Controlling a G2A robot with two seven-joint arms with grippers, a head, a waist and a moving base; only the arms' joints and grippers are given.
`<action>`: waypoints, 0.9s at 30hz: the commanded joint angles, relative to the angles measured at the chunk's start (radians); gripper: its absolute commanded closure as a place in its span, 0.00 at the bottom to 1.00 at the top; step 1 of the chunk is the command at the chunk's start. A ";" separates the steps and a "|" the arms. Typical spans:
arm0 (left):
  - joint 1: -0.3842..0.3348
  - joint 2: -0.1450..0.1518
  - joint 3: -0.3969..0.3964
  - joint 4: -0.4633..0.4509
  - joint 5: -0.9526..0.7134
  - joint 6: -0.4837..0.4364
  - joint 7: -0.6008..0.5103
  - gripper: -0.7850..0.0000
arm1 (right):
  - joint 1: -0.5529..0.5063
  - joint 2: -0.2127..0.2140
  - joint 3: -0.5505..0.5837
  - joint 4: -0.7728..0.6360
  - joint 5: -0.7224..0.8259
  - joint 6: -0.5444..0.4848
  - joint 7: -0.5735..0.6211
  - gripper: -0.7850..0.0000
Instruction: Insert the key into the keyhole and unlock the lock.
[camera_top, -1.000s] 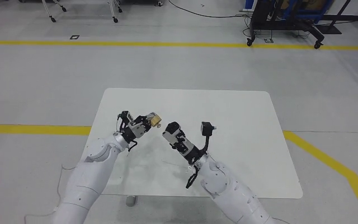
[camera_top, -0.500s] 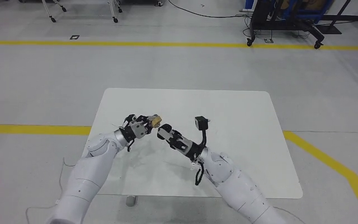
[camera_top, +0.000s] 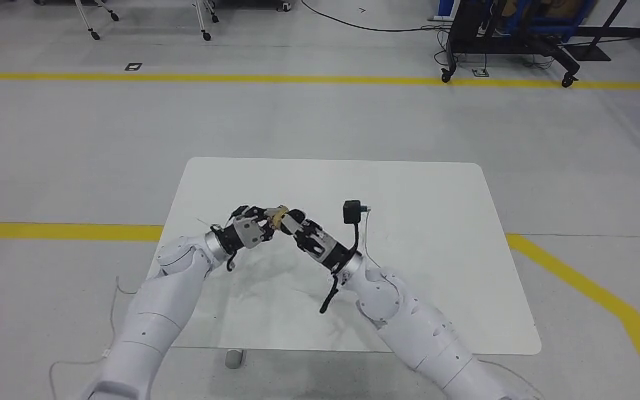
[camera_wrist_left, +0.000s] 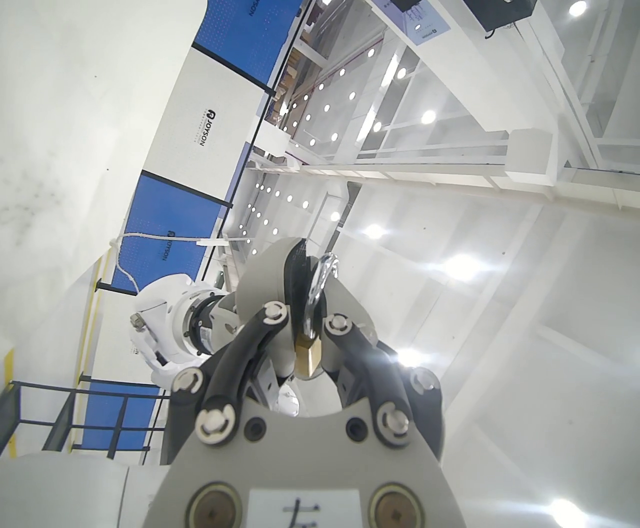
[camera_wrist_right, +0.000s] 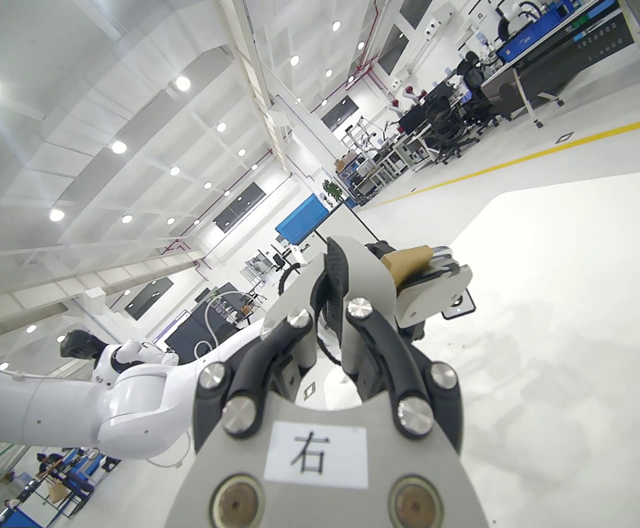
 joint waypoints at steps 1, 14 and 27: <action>0.001 0.000 -0.004 -0.004 0.004 -0.026 -0.002 1.00 | -0.012 0.001 0.001 -0.011 -0.002 -0.022 -0.001 1.00; 0.045 0.005 -0.059 -0.079 0.036 -0.296 -0.042 1.00 | -0.003 0.033 0.003 0.037 0.741 -0.133 0.623 0.62; 0.062 0.006 -0.054 -0.113 0.074 -0.331 -0.096 1.00 | 0.099 0.021 -0.004 0.173 1.083 0.015 0.941 0.62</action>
